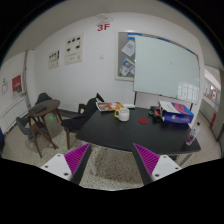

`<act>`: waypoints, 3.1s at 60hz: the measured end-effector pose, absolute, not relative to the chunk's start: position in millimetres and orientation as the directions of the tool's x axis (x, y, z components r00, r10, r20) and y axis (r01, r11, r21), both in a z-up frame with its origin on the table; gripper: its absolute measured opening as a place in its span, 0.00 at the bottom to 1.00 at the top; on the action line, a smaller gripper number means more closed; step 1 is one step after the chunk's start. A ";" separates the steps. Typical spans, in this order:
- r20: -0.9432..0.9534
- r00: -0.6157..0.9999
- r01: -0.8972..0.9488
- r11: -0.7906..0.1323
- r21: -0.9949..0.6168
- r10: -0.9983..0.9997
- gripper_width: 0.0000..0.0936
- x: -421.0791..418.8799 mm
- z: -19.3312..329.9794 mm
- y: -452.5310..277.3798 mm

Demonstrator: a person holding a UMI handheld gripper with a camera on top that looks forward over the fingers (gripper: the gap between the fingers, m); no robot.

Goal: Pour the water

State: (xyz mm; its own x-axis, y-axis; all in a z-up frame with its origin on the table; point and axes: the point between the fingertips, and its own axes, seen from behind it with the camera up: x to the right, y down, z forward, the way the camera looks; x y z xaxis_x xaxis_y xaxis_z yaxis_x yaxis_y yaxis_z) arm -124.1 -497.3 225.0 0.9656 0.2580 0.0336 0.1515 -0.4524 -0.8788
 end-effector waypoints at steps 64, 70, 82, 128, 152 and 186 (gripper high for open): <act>0.065 0.991 0.010 -0.413 -0.911 -0.118 0.85 439.9 64.4 -185.9; 0.067 0.994 0.029 -0.374 -0.927 -0.088 0.77 436.8 63.2 -163.9; 0.061 0.995 0.034 -0.312 -0.949 -0.079 0.50 438.7 66.0 -152.4; 0.607 0.696 0.546 -0.266 -0.795 -0.384 0.41 347.4 287.4 -77.3; 0.953 -0.237 0.968 -0.124 0.216 -0.188 0.41 28.7 312.6 62.1; 0.786 -0.616 0.780 0.097 0.618 -0.059 0.41 -89.9 200.1 87.2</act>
State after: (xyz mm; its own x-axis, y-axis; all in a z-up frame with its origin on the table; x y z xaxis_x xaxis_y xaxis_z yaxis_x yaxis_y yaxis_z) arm -89.9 87.2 200.1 -0.6157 -0.0593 0.7858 0.7799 0.0966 0.6184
